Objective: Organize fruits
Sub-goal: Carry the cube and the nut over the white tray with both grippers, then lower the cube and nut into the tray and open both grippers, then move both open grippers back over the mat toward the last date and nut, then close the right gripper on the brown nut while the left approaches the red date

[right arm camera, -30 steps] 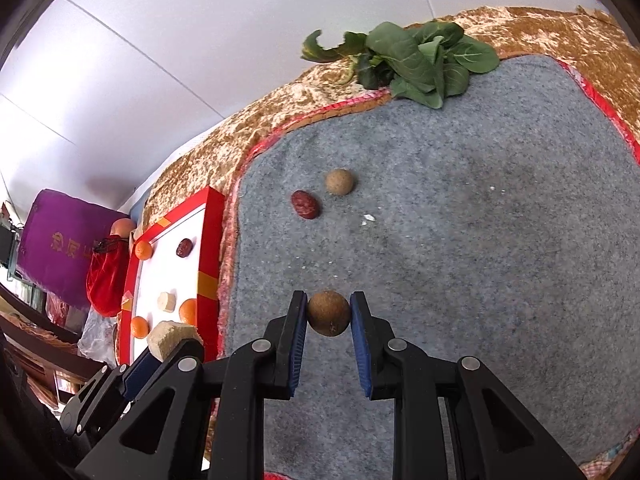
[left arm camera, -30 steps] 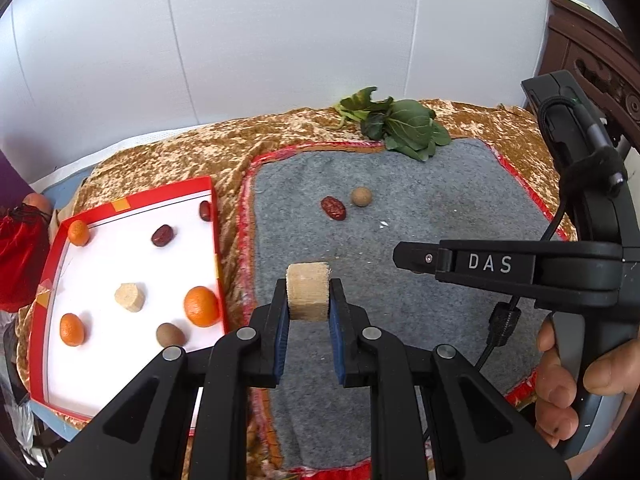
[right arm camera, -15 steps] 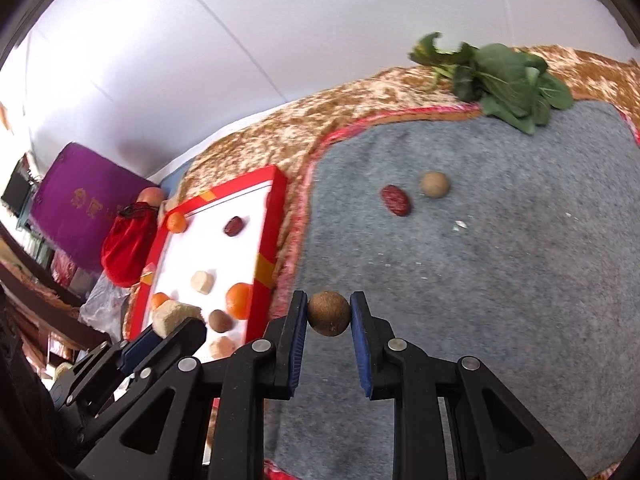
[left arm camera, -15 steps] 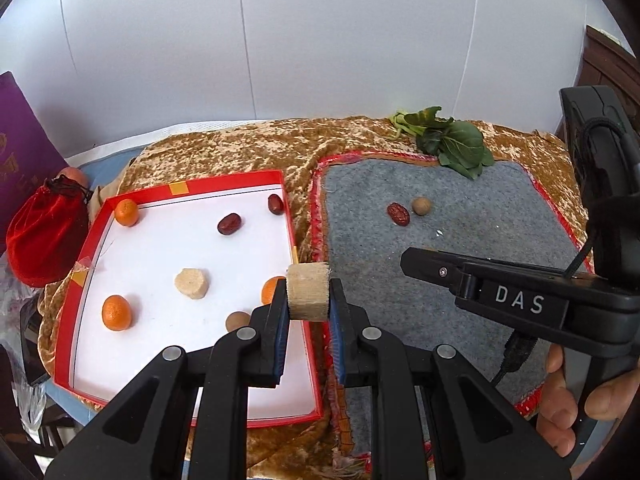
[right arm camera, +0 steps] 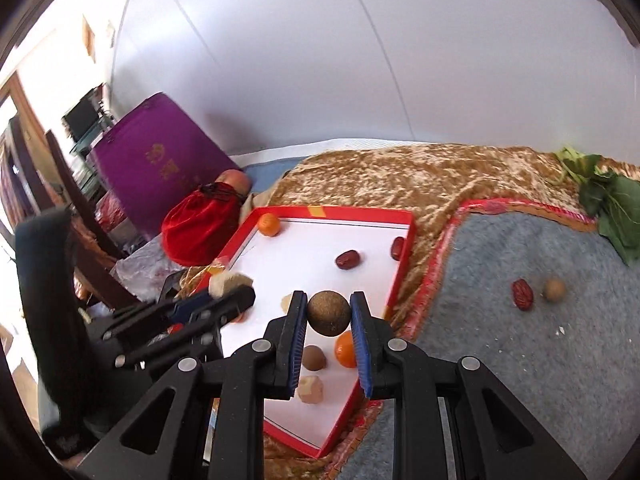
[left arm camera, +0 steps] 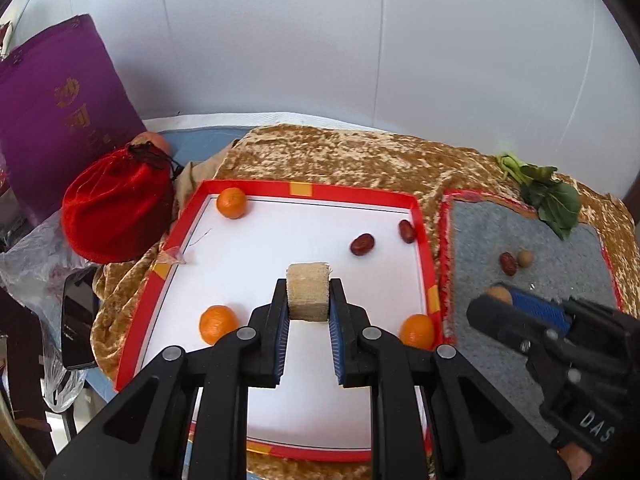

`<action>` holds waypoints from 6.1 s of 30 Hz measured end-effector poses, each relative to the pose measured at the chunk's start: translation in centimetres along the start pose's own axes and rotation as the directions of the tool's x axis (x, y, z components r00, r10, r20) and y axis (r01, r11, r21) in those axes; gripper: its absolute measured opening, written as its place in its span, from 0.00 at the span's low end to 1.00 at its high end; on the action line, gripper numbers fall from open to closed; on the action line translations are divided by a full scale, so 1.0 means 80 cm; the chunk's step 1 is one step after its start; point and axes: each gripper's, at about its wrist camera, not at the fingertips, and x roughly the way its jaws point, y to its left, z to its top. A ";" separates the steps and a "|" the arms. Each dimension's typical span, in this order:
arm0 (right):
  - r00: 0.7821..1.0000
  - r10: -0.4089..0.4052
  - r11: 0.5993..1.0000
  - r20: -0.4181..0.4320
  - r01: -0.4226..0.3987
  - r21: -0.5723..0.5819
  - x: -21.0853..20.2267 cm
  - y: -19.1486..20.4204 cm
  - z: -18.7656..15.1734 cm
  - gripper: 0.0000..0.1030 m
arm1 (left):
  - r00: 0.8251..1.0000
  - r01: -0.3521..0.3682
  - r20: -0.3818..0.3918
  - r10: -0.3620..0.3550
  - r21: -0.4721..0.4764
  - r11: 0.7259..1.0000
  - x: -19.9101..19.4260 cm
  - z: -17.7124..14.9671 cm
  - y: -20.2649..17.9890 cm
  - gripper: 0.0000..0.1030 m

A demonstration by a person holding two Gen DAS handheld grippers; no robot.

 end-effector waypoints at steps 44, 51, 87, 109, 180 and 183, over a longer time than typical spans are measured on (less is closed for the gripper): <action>0.970 -0.051 0.988 -0.237 0.015 -0.152 0.057 0.028 -0.082 0.24 | 0.947 -0.207 -0.260 0.189 -0.042 0.978 0.088 -0.023 0.003 0.17; 0.981 -0.002 0.993 -0.195 -0.021 -0.115 0.026 0.017 -0.063 0.31 | 0.935 -0.304 -0.213 0.285 -0.060 0.951 0.076 -0.017 0.004 0.52; 0.932 -0.359 0.810 -0.056 0.341 0.476 -0.156 -0.301 0.030 0.40 | 0.983 -0.150 0.165 0.085 0.436 0.887 0.008 -0.034 -0.249 0.75; 0.933 -0.352 0.825 -0.079 0.349 0.445 -0.143 -0.287 0.027 0.40 | 0.987 -0.135 0.148 0.070 0.494 0.859 0.011 -0.048 -0.272 0.75; 0.949 -0.177 0.822 -0.262 0.289 0.491 0.035 -0.273 0.026 0.37 | 0.998 0.068 -0.027 -0.063 0.342 0.937 0.044 -0.009 -0.205 0.75; 0.941 -0.192 0.821 -0.279 0.309 0.480 0.051 -0.270 0.023 0.34 | 0.998 0.060 -0.019 -0.057 0.352 0.934 0.043 -0.011 -0.206 0.75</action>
